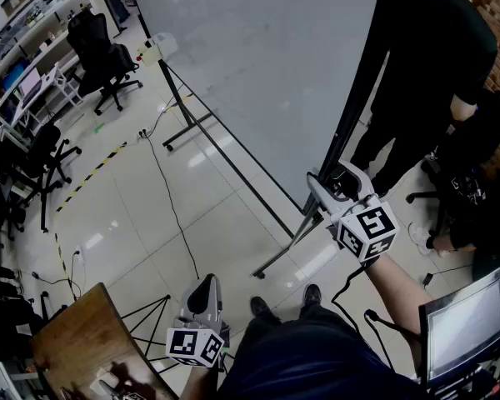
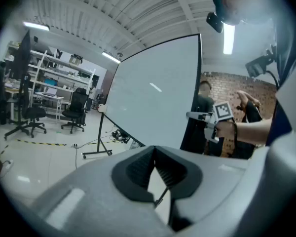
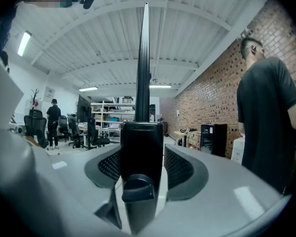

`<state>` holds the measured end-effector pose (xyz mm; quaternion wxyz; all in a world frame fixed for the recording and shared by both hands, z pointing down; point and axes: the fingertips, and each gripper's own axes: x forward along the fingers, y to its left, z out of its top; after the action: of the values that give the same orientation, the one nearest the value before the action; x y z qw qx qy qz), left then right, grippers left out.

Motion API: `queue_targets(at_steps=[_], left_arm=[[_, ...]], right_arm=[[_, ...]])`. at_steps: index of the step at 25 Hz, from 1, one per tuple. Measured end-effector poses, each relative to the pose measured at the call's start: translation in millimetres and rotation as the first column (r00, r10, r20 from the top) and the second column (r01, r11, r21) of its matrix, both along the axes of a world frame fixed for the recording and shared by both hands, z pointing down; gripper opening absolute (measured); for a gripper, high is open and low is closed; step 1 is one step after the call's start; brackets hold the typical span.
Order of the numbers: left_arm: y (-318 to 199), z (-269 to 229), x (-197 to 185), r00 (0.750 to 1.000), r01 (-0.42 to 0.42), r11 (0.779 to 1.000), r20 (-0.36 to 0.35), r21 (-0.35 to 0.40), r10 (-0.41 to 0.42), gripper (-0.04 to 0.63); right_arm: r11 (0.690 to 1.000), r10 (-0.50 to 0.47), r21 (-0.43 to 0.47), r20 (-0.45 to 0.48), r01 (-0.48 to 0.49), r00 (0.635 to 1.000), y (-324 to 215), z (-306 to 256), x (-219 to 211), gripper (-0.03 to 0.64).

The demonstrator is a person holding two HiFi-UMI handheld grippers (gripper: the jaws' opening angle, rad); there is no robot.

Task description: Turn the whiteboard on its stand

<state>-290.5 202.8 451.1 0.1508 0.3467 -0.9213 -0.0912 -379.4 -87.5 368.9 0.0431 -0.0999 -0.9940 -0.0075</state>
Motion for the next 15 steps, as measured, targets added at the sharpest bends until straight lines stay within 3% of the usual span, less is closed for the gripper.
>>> queue_targets(at_steps=[3, 7, 15], left_arm=[[8, 2, -3, 1.0, 0.004, 1.0, -0.012, 0.003, -0.004, 0.005], [25, -2, -7, 1.0, 0.013, 1.0, -0.023, -0.006, -0.013, 0.005], [14, -2, 4, 0.996, -0.078, 0.997, -0.047, -0.006, 0.078, 0.005]], right_arm=[[0.999, -0.003, 0.045, 0.015, 0.002, 1.0, 7, 4, -8, 0.179], [0.999, -0.003, 0.042, 0.022, 0.002, 1.0, 18, -2, -24, 0.176], [1.0, 0.006, 0.025, 0.02, -0.007, 1.0, -2, -6, -10, 0.173]])
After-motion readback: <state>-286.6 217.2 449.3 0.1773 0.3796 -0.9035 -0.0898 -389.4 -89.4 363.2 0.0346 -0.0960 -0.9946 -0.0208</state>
